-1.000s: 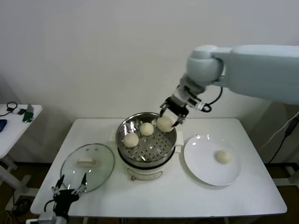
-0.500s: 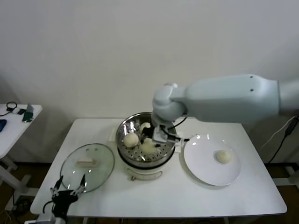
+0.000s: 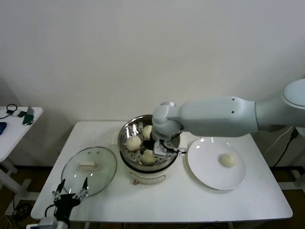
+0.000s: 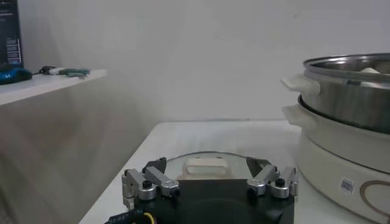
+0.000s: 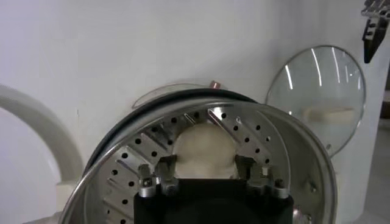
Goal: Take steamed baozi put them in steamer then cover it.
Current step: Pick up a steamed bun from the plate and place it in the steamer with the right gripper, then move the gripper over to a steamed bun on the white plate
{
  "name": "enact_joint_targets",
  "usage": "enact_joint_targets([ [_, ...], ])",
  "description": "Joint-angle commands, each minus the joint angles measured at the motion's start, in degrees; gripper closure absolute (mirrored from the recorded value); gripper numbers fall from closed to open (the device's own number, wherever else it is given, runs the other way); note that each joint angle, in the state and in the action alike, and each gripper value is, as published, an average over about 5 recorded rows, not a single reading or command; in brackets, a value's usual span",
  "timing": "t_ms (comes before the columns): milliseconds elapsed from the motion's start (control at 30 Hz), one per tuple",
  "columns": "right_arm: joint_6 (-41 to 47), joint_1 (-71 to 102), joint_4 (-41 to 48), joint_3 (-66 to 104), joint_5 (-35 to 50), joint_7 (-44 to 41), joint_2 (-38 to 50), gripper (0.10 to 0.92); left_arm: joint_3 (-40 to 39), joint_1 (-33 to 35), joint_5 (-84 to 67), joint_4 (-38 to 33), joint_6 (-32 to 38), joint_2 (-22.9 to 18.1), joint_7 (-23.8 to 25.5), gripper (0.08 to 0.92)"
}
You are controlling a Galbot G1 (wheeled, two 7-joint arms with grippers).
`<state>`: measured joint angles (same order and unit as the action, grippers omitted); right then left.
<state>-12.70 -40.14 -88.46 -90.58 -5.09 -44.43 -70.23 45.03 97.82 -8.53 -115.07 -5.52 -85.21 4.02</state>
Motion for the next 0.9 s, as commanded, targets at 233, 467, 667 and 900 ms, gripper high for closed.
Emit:
enact_joint_targets([
  [233,0.3,-13.1,3.8,-0.9,21.3,-10.7,8.9,0.204,-0.2,0.0,0.1,-0.5,-0.6,0.1,0.2,0.177],
  [467,9.8,-29.1,9.6,-17.1,40.5,-20.0,21.5,0.202,-0.6,0.0,-0.1,-0.6,-0.6,0.6,0.3,0.177],
  [667,16.4,-25.7,8.7,-24.7,35.7,-18.3,33.4,0.203,-1.6,0.0,0.2,-0.7,-0.5,0.3,0.3,0.177],
  [900,20.5,-5.4,11.6,-14.2,24.0,-14.3,40.1,0.203,-1.5,0.7,0.7,-0.4,-0.1,-0.1,0.3,0.177],
])
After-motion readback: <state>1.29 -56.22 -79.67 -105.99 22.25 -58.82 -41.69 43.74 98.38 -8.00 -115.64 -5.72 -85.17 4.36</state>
